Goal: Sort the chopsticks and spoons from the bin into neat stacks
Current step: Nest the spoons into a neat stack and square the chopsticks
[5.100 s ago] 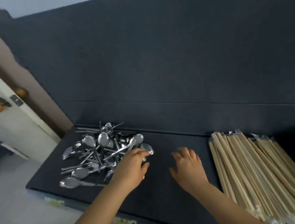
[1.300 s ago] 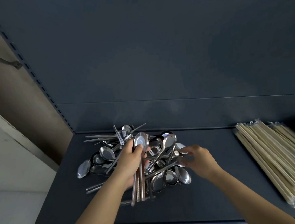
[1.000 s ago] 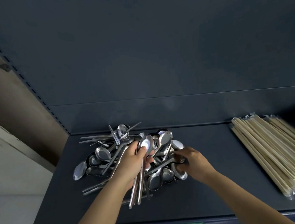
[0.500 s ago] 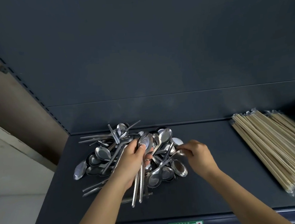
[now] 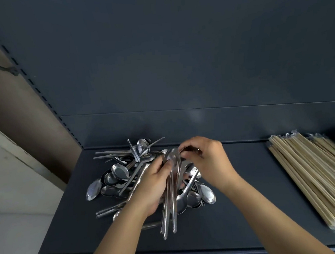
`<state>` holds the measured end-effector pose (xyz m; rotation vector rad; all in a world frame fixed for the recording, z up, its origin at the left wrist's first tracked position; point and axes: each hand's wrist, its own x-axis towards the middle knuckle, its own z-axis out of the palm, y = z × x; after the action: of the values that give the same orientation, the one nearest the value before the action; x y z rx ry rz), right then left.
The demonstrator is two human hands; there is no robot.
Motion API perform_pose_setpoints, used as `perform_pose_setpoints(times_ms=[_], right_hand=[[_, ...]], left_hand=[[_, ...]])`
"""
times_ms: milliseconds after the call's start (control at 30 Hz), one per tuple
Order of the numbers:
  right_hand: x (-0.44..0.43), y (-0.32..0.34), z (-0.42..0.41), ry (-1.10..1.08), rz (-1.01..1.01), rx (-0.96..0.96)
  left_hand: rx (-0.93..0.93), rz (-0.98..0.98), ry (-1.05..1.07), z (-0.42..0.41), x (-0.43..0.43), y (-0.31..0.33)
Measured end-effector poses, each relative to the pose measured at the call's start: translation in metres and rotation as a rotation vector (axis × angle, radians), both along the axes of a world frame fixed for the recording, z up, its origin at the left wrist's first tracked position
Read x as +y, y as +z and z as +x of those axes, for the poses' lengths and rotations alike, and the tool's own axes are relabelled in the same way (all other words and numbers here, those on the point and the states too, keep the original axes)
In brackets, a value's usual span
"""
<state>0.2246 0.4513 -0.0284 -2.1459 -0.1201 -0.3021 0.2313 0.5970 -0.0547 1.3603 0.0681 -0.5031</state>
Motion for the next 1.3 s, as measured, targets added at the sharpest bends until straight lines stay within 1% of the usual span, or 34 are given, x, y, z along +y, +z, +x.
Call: perform_pose_setpoints(times_ms=[67,167,267,333,400,500,567,633,700,867,967,1067,1200,1300], right_hand=[[0.01,-0.011,0.003,-0.057,0.014,-0.001],[0.019,-0.028,0.007,-0.138,0.022,0.031],[0.022,-0.039,0.013,-0.085,-0.034,0.102],[0.019,-0.043,0.019,-0.045,-0.061,0.135],[0.007,-0.05,0.027,-0.071,-0.123,0.185],[-0.015,-0.064,0.041,-0.182,-0.276,0.348],[-0.025,-0.073,0.047,-0.205,-0.365,0.436],[-0.029,-0.082,0.051,-0.204,-0.409,0.457],[-0.031,-0.088,0.055,-0.22,-0.432,0.439],[-0.031,-0.09,0.059,-0.268,-0.432,0.433],[-0.03,-0.088,0.062,-0.314,-0.366,0.446],[-0.032,-0.089,0.062,-0.377,-0.165,0.434],[-0.035,-0.077,0.054,-0.439,0.068,0.306],[-0.033,-0.057,0.045,-0.428,0.216,0.199]], left_hand=[[0.035,-0.049,-0.005,-0.005,-0.002,-0.001],[0.037,-0.023,0.02,-0.008,-0.003,-0.006],[0.03,0.084,0.043,-0.006,0.002,-0.011],[0.028,0.114,0.046,-0.002,0.008,-0.013],[0.043,0.074,0.074,0.003,0.017,-0.011],[0.086,0.042,0.133,0.01,0.031,-0.01],[0.096,0.05,0.162,0.012,0.036,-0.012],[0.104,0.053,0.179,0.011,0.038,-0.012],[0.105,0.059,0.18,0.011,0.038,-0.012],[0.118,0.067,0.178,0.01,0.041,-0.012],[0.119,0.074,0.168,0.008,0.042,-0.011],[0.128,0.083,0.162,0.006,0.04,-0.012],[0.162,0.062,0.197,0.004,0.038,-0.013],[0.189,-0.019,0.246,0.006,0.036,-0.015]])
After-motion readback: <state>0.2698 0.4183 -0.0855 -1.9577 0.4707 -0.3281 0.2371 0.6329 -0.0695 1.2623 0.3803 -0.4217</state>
